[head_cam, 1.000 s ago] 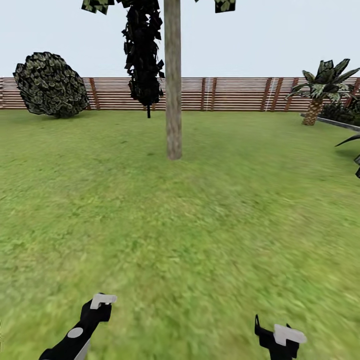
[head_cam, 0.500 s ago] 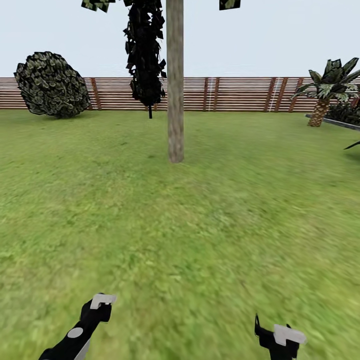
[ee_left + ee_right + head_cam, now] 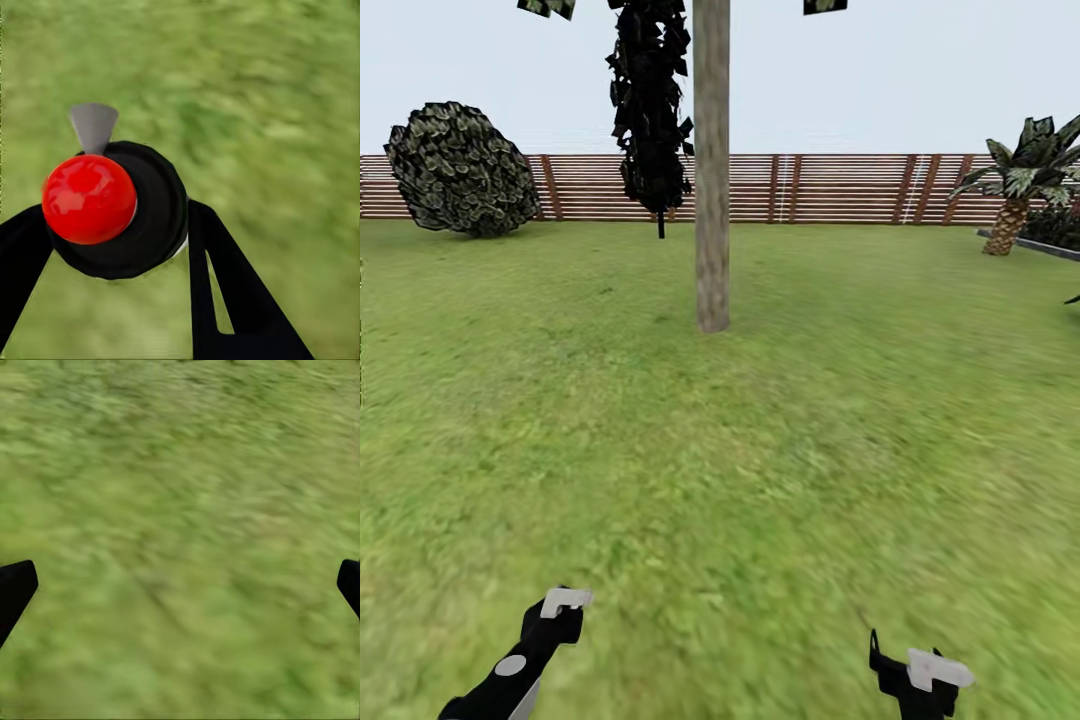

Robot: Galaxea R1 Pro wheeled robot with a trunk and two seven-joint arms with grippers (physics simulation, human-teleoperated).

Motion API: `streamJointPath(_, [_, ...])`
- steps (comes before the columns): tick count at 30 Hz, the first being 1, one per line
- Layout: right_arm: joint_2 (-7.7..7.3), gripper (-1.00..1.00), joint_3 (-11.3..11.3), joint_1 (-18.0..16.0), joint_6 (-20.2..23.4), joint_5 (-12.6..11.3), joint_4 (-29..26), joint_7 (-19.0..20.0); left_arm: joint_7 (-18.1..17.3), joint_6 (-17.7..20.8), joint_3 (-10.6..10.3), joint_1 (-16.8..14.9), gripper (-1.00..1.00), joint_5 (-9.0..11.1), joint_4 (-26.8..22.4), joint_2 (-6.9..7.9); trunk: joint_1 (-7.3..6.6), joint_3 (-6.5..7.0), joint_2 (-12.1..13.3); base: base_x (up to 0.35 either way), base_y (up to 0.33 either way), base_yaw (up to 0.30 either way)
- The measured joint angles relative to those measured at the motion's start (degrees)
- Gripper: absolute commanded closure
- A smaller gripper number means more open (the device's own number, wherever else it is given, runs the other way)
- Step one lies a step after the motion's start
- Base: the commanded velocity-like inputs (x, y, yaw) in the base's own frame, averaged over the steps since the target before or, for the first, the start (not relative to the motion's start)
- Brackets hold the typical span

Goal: In the garden, pick up the pesticide atomizer on the floor and spray pesticide onto both trees until each tree trunk is fully covered.

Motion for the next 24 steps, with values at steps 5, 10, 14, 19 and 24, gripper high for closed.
streamJointPath(5, [0.00, -1.00, 0.0, 0.0, 0.0, 0.0, -0.1, 0.0, 0.0, 0.0, 0.0, 0.0, 1.00, 0.0, 0.0, 0.00, 0.00, 0.00, 0.0, 0.340, 0.000, 0.198])
streamJointPath(10, [0.00, -1.00, 0.0, 0.0, 0.0, 0.0, -0.1, 0.0, 0.0, 0.0, 0.0, 0.0, 1.00, 0.0, 0.0, 0.00, 0.00, 0.00, 0.0, 0.340, 0.000, 0.046])
streamJointPath(14, [0.00, -1.00, 0.0, 0.0, 0.0, 0.0, -0.1, 0.0, 0.0, 0.0, 0.0, 0.0, 1.00, 0.0, 0.0, 0.00, 0.00, 0.00, 0.0, 0.340, 0.000, 0.002])
streamJointPath(19, [0.00, -1.00, 0.0, 0.0, 0.0, 0.0, -0.1, 0.0, 0.0, 0.0, 0.0, 0.0, 1.00, 0.0, 0.0, 0.00, 0.00, 0.00, 0.0, 0.340, 0.000, 0.000])
streamJointPath(24, [0.00, -1.00, 0.0, 0.0, 0.0, 0.0, -0.1, 0.0, 0.0, 0.0, 0.0, 0.0, 1.00, 0.0, 0.0, 0.00, 0.00, 0.00, 0.0, 0.340, 0.000, 0.000])
